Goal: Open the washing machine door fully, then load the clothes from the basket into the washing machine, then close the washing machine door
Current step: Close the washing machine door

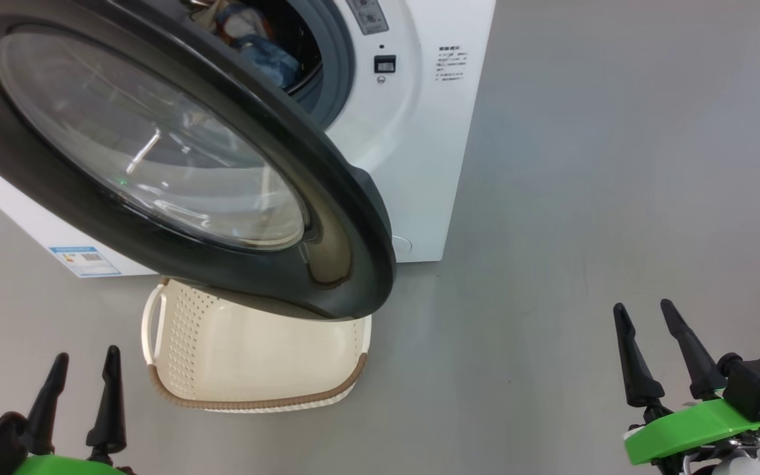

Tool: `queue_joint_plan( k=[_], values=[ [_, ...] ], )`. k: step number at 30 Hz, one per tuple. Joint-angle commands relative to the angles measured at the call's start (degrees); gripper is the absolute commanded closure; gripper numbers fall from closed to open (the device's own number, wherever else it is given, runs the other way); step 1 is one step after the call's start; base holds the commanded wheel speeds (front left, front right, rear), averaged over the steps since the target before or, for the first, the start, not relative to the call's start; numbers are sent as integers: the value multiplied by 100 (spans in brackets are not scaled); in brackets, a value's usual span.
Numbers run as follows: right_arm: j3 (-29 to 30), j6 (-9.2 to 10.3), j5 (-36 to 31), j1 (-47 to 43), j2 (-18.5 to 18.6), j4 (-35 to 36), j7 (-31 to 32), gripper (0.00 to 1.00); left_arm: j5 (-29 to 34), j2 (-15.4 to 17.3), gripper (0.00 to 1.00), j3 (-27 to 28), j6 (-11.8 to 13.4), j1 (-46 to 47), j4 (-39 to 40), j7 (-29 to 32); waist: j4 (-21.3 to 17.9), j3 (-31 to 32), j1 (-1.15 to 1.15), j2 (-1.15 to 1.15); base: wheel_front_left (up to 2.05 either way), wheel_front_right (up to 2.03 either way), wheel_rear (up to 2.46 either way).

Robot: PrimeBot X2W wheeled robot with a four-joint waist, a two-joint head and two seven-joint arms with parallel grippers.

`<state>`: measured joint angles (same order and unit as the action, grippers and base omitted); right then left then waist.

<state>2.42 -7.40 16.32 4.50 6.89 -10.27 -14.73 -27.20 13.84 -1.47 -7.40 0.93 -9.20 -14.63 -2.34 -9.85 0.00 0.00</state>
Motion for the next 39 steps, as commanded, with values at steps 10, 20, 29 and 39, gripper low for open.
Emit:
queue_joint_plan(
  k=[10, 20, 29, 39],
  values=[
    [-645, -9, 230, 767, -158, 357, -27, 100, 89, -104, 0, 148, -9, 95, 220, -37, 271, 87, 0, 0, 0, 0, 0],
    [-1301, -9, 246, 1353, -244, 1355, -27, 100, 149, -206, 0, 192, -9, 55, 379, -37, 594, 173, 0, 0, 0, 0, 0],
    [-2503, -9, 372, 1369, -323, 1791, -27, 100, 174, -332, 0, 137, -9, 34, 447, -37, 943, 210, 0, 0, 0, 0, 0],
    [-3333, -9, 792, 1277, -361, 596, -27, 100, 140, -446, 0, 65, -9, 123, 428, -37, 1332, 87, 0, 0, 0, 0, 0]
  ],
)
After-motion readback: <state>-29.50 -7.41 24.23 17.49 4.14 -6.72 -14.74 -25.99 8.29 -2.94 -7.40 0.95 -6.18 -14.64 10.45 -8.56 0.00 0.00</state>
